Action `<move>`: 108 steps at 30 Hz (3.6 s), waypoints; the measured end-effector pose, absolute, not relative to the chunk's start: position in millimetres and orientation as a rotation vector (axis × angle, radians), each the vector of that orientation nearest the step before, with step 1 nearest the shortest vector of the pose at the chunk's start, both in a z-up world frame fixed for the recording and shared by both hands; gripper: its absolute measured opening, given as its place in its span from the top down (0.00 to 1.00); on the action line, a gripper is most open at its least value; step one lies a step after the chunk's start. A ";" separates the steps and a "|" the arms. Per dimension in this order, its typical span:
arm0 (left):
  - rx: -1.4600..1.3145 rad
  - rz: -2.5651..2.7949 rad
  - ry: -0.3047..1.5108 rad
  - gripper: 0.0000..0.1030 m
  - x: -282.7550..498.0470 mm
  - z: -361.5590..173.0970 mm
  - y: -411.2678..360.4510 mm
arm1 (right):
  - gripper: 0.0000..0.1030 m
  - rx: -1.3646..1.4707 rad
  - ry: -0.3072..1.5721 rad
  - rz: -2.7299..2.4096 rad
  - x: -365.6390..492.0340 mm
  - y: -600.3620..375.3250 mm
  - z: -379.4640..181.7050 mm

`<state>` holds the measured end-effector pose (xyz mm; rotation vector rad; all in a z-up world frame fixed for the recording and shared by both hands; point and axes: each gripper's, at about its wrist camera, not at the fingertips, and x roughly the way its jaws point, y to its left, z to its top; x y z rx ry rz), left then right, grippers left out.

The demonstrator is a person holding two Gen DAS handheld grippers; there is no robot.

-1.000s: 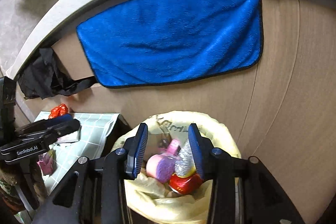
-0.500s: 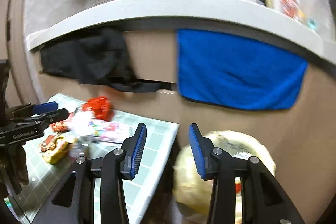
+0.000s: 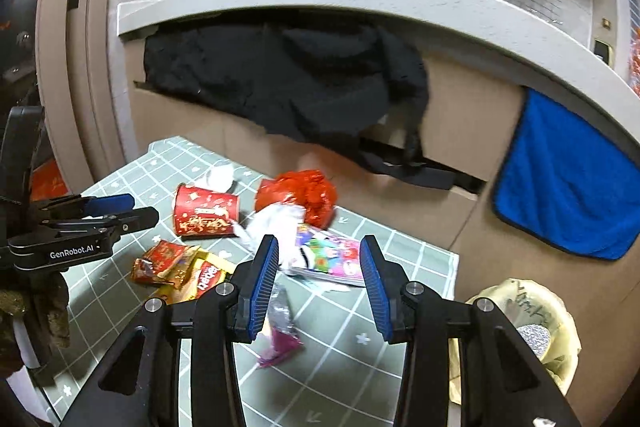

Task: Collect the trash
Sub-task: 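Move both open tools back over the table trash, then grasp the red paper cup by its rim with the left tool, then grasp the white tissue with the right tool and lift while the left tool holds the cup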

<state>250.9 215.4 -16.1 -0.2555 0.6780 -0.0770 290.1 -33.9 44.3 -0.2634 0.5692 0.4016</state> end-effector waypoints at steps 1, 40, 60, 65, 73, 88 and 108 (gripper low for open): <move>-0.263 -0.085 0.683 0.48 251.2 -19.5 218.2 | 0.62 -0.264 0.578 0.407 291.9 -30.6 42.5; -0.415 0.064 0.611 0.99 249.7 -0.7 311.9 | 0.62 -0.188 0.722 0.708 375.8 37.2 15.8; -0.520 0.150 0.626 0.99 221.7 -30.5 362.9 | 0.72 -0.337 0.944 0.759 445.6 177.7 -77.5; -0.508 0.131 0.622 0.99 224.1 -23.2 346.5 | 0.78 -0.311 0.873 0.786 428.8 148.4 -44.4; -0.387 0.067 0.537 0.99 225.8 16.9 284.8 | 0.78 -0.233 0.724 0.796 367.1 72.8 27.7; -0.150 -0.082 0.430 0.99 233.9 94.1 115.2 | 0.78 -0.135 0.457 0.574 307.2 -102.0 106.7; -0.060 -0.368 0.398 0.99 279.2 124.5 -93.0 | 0.78 -0.006 0.365 0.302 296.3 -299.5 139.4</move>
